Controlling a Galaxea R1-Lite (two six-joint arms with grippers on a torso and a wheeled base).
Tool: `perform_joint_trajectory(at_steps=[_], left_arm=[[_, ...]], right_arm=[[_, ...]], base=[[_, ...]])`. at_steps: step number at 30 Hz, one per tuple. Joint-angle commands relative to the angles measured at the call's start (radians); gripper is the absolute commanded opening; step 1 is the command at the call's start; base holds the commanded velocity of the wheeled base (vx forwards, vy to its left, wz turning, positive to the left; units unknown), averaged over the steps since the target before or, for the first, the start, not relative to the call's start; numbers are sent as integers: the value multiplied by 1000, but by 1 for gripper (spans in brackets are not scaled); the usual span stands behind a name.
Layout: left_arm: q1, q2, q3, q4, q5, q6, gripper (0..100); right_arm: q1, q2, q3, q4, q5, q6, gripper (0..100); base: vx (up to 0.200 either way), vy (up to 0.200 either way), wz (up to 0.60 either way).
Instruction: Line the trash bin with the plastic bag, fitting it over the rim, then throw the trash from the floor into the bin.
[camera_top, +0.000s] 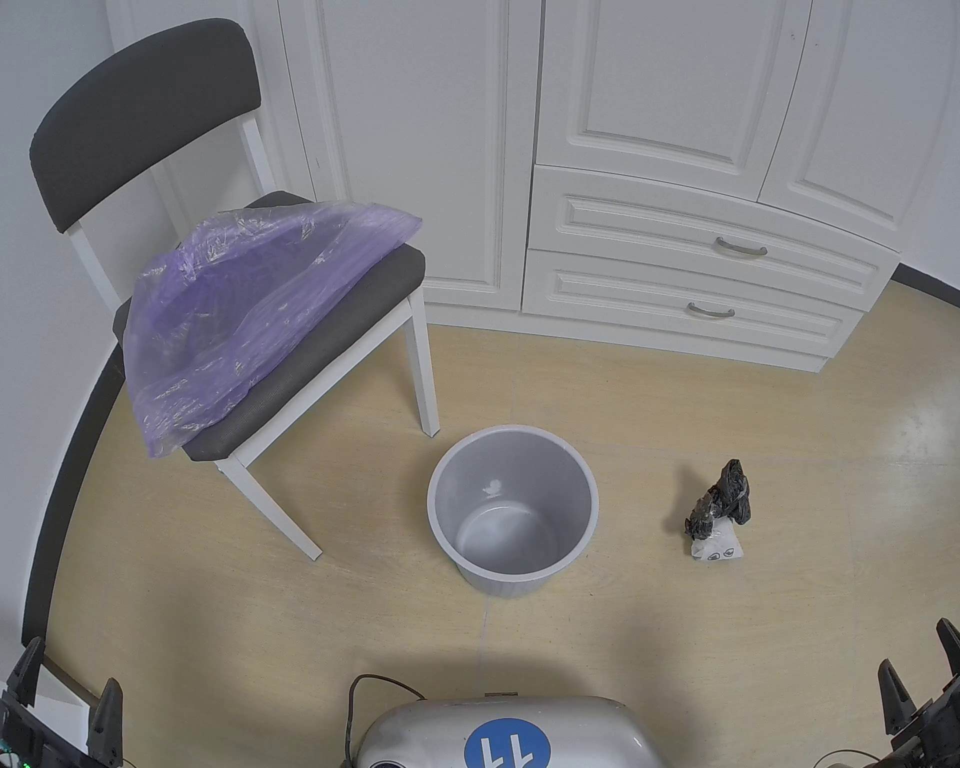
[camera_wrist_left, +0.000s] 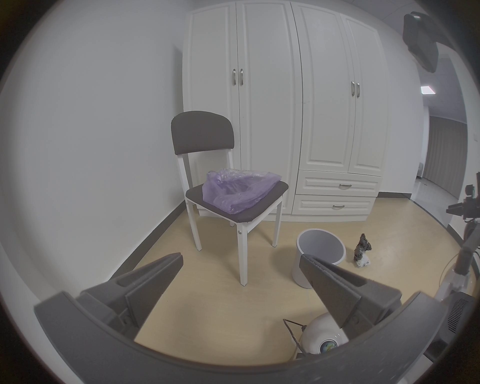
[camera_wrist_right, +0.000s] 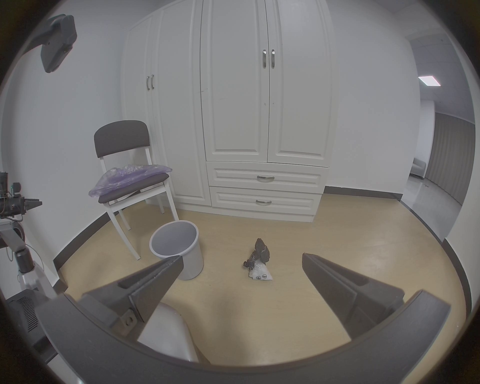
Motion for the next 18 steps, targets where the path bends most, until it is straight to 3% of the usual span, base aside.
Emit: perform_joint_trajectory(at_steps=[1, 18], left_arm=[[0, -16, 18, -1, 1, -2, 100], [0, -16, 18, -1, 17, -18, 100]], right_arm=[[0, -16, 18, 0, 1, -1, 100], [0, -16, 18, 0, 4, -9, 100]], base=[[0, 0, 0], [0, 0, 0]])
